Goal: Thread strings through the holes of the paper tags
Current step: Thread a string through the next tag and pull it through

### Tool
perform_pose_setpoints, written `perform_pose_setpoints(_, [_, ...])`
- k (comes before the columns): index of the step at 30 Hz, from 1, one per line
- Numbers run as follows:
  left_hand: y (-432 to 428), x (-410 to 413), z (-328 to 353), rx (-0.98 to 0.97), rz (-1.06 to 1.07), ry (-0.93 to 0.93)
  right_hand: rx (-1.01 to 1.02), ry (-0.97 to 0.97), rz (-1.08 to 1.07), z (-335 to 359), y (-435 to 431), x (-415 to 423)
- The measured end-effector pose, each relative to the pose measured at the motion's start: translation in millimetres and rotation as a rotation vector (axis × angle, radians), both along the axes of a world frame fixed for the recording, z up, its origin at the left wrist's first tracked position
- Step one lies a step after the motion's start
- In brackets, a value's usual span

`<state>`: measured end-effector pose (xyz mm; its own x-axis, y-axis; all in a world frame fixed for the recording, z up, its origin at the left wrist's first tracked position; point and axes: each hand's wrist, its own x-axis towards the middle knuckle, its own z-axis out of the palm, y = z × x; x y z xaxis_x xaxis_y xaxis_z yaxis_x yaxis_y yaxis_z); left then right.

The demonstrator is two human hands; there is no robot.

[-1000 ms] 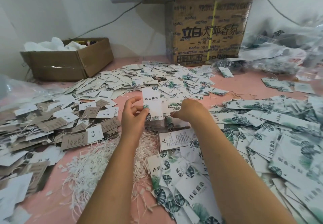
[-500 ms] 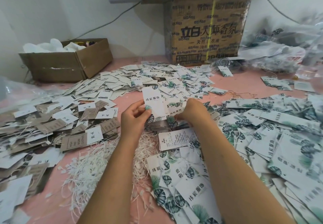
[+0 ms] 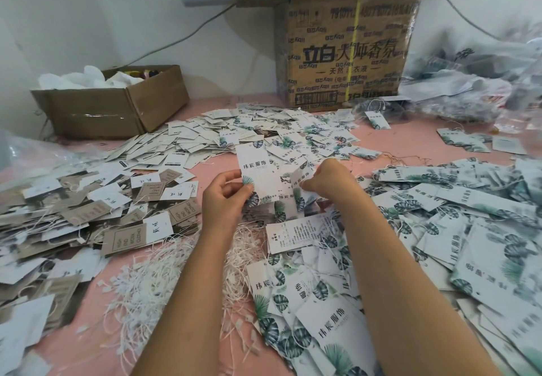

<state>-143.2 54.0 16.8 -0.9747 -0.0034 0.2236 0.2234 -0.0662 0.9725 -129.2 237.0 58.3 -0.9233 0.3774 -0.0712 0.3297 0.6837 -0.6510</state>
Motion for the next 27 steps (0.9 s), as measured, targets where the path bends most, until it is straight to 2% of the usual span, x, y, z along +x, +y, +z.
perform_pose_setpoints(4, [-1.0,0.1,0.4,-0.004,-0.003,0.002,-0.018,0.022,-0.023,-1.7,0.6,-0.3])
perform_pose_setpoints(7, [-1.1,0.8,0.9,-0.004,0.002,-0.003,-0.077,0.128,-0.068,4.3,1.4,1.3])
perform_pose_setpoints(10, [-0.7,0.9,2.0,0.009,0.005,-0.015,-0.397,0.336,-0.022,12.5,-1.3,5.5])
perform_pose_setpoints(12, [-0.7,0.9,2.5,0.005,0.004,-0.019,-0.582,0.359,0.060,17.1,-5.4,9.1])
perform_pose_setpoints(13, [-0.7,1.0,2.5,0.003,0.000,-0.018,-0.606,0.328,0.103,17.4,-7.4,10.2])
perform_pose_setpoints(16, [-0.6,1.5,3.2,-0.010,-0.028,-0.002,-0.533,0.235,0.189,14.8,-13.4,10.7])
perform_pose_setpoints(21, [-2.4,3.1,6.4,-0.008,-0.087,0.036,-0.358,0.219,0.219,13.5,-19.2,10.2])
perform_pose_setpoints(27, [-3.4,8.0,7.7,-0.012,-0.172,0.069,-0.372,0.191,0.343,17.0,-21.5,12.7])
